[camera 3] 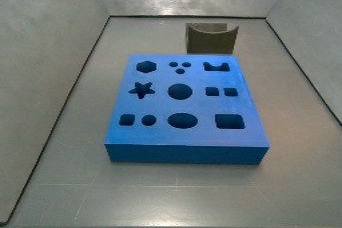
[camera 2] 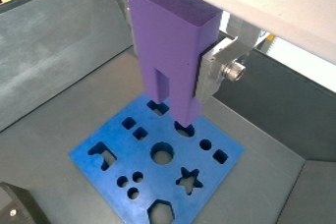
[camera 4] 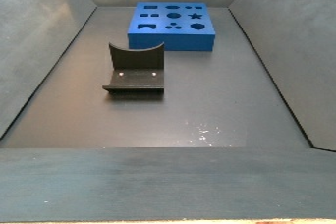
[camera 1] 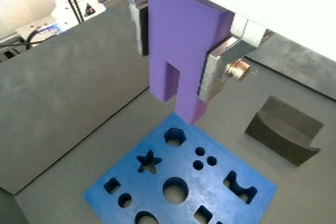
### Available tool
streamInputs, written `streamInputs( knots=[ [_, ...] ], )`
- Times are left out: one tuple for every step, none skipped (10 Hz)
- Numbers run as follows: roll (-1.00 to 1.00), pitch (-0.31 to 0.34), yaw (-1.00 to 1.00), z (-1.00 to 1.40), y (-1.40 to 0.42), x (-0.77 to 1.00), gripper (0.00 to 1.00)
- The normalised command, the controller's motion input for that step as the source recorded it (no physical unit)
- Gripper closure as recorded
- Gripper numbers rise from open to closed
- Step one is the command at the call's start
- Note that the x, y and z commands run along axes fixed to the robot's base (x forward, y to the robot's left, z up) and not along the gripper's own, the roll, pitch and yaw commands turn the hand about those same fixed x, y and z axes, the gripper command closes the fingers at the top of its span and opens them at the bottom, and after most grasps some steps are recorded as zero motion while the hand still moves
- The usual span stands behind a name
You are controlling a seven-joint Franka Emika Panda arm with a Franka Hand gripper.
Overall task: Pick up the double-square object. Move up. Move to above the board. Insert the double-square object.
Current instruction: Insert the double-square object.
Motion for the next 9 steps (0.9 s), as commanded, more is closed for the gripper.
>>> streamInputs(
  knots=[
    [0.00,-0.131,0.00,-0.25,0.00,0.18,1.00],
    [0.00,-0.223,0.00,-0.30,0.00,0.29,1.00],
    [0.00,-0.240,0.00,-0.33,0.00,0.35,1.00],
    [0.00,-0.220,0.00,-0.36,0.00,0.43,1.00],
    [0.00,-0.194,0.00,-0.39,0.00,0.47,1.00],
    [0.03,-0.169,0.00,-0.43,0.00,0.47,1.00],
    [0.08,-0.120,0.00,-0.46,0.00,0.48,1.00],
    [0.12,-0.080,0.00,-0.47,0.00,0.48,1.00],
    [0.17,-0.046,0.02,-0.49,0.00,0.46,1.00]
  ],
)
